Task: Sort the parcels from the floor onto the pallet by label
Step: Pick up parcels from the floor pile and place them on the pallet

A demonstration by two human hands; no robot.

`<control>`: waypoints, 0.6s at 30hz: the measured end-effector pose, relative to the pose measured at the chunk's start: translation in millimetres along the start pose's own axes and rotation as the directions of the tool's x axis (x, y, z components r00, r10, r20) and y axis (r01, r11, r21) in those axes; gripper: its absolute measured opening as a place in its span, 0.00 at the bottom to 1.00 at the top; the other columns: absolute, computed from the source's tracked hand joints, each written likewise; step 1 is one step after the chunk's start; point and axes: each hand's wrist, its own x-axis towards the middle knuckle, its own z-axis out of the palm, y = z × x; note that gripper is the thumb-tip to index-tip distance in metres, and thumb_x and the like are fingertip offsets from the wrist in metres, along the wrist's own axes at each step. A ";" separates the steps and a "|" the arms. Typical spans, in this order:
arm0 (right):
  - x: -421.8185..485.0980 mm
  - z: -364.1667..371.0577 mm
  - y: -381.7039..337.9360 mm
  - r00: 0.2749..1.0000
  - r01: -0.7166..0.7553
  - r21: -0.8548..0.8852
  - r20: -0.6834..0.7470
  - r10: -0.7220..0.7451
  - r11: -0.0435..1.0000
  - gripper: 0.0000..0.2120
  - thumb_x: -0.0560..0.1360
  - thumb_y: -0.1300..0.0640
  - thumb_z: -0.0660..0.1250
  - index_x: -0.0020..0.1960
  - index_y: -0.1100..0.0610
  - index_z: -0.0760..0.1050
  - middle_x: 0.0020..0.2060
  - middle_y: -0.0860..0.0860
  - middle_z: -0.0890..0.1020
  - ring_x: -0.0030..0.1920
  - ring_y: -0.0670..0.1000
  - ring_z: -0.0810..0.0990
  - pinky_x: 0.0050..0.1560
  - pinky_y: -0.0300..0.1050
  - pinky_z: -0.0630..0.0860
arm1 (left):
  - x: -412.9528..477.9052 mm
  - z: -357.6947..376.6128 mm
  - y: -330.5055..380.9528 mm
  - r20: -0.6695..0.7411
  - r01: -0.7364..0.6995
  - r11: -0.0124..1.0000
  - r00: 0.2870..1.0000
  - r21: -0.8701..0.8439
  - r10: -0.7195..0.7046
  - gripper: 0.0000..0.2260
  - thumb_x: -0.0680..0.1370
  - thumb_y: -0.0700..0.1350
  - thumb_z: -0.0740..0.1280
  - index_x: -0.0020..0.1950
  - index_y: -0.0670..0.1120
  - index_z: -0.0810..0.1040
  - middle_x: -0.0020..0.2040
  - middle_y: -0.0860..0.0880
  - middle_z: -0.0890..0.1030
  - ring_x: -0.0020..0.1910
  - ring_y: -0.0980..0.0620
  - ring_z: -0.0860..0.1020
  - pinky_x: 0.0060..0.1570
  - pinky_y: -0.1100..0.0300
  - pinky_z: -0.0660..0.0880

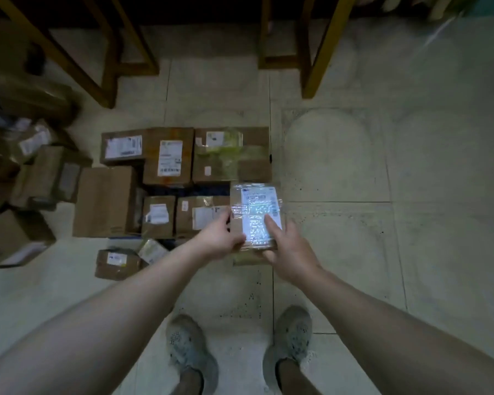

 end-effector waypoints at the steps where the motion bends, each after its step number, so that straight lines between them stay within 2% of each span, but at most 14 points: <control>1: 17.0 16.5 17.6 1.000 0.003 0.006 0.016 -0.003 1.000 0.38 0.76 0.49 0.67 0.78 0.47 0.49 0.74 0.53 0.54 0.69 0.56 0.64 0.64 0.44 0.66 | 23.2 8.6 -16.0 -0.013 0.006 1.000 1.000 0.026 -0.006 0.29 0.75 0.39 0.69 0.73 0.52 0.62 0.59 0.49 0.78 0.45 0.58 0.78 0.36 0.66 0.78; 3: 42.7 34.1 36.7 1.000 0.013 0.004 0.018 -0.013 1.000 0.37 0.77 0.48 0.66 0.78 0.48 0.49 0.75 0.54 0.52 0.71 0.56 0.63 0.67 0.45 0.66 | 50.9 13.4 -31.5 -0.053 0.015 0.994 0.999 0.112 -0.010 0.30 0.75 0.43 0.69 0.75 0.51 0.60 0.62 0.48 0.76 0.51 0.52 0.79 0.47 0.60 0.78; 4: 58.8 47.6 49.4 1.000 0.018 0.016 0.014 -0.019 1.000 0.38 0.76 0.48 0.66 0.78 0.48 0.49 0.75 0.53 0.52 0.70 0.54 0.64 0.66 0.42 0.66 | 70.2 17.9 -43.0 -0.085 0.019 0.986 0.996 0.166 -0.005 0.29 0.77 0.45 0.67 0.75 0.51 0.60 0.66 0.47 0.74 0.56 0.51 0.77 0.51 0.59 0.75; 7: 100.2 85.1 79.3 1.000 0.002 0.189 -0.005 -0.001 0.982 0.36 0.77 0.47 0.66 0.78 0.48 0.51 0.66 0.42 0.62 0.57 0.36 0.65 0.53 0.21 0.60 | 125.1 20.5 -80.2 -0.169 -0.004 0.937 0.983 0.348 0.067 0.22 0.81 0.44 0.58 0.75 0.47 0.61 0.73 0.45 0.65 0.67 0.49 0.67 0.59 0.59 0.65; 9: 122.6 107.9 98.0 0.999 0.036 0.249 -0.023 -0.031 0.968 0.34 0.78 0.49 0.65 0.78 0.51 0.51 0.61 0.34 0.64 0.51 0.25 0.64 0.52 0.17 0.58 | 156.6 17.2 -108.2 -0.172 0.024 0.832 0.981 0.554 0.086 0.25 0.81 0.41 0.57 0.77 0.48 0.55 0.78 0.45 0.54 0.75 0.45 0.54 0.70 0.52 0.56; 10: 132.6 117.2 105.3 0.998 0.058 0.224 -0.031 -0.052 0.973 0.35 0.79 0.50 0.64 0.78 0.52 0.49 0.64 0.36 0.64 0.53 0.26 0.65 0.54 0.20 0.59 | 169.7 15.1 -121.4 -0.165 0.060 0.766 0.984 0.640 0.062 0.28 0.80 0.41 0.58 0.78 0.51 0.50 0.78 0.47 0.47 0.76 0.45 0.48 0.72 0.47 0.51; 12: 150.8 130.1 117.6 0.995 0.096 0.098 -0.014 -0.095 0.991 0.38 0.79 0.49 0.64 0.78 0.50 0.43 0.73 0.50 0.57 0.64 0.42 0.66 0.60 0.30 0.59 | 190.9 13.6 -143.8 -0.146 0.115 0.656 0.989 0.746 -0.007 0.33 0.80 0.43 0.61 0.77 0.57 0.44 0.78 0.49 0.39 0.76 0.44 0.40 0.71 0.40 0.44; 13: 157.8 135.4 122.8 0.996 0.092 0.061 -0.008 -0.092 0.994 0.39 0.78 0.49 0.64 0.78 0.49 0.41 0.74 0.53 0.53 0.67 0.48 0.65 0.61 0.33 0.59 | 199.1 14.5 -153.2 -0.132 0.116 0.618 0.991 0.778 -0.020 0.34 0.79 0.46 0.62 0.77 0.58 0.43 0.78 0.49 0.38 0.76 0.43 0.38 0.70 0.38 0.43; 16: 168.9 147.7 134.0 0.991 0.129 0.016 -0.042 -0.128 0.992 0.39 0.78 0.52 0.66 0.78 0.52 0.45 0.75 0.57 0.51 0.69 0.54 0.63 0.62 0.35 0.60 | 214.7 16.2 -171.4 -0.114 0.069 0.606 0.993 0.792 0.035 0.33 0.79 0.57 0.60 0.76 0.60 0.42 0.77 0.50 0.38 0.75 0.41 0.38 0.70 0.36 0.46; 18: 169.8 153.2 139.3 0.984 0.166 -0.014 -0.064 -0.166 0.986 0.39 0.77 0.53 0.67 0.78 0.53 0.47 0.75 0.59 0.51 0.69 0.56 0.63 0.64 0.41 0.66 | 219.5 13.3 -178.8 -0.124 0.047 0.629 0.989 0.776 0.080 0.34 0.77 0.60 0.61 0.76 0.61 0.45 0.77 0.51 0.40 0.75 0.40 0.39 0.70 0.36 0.49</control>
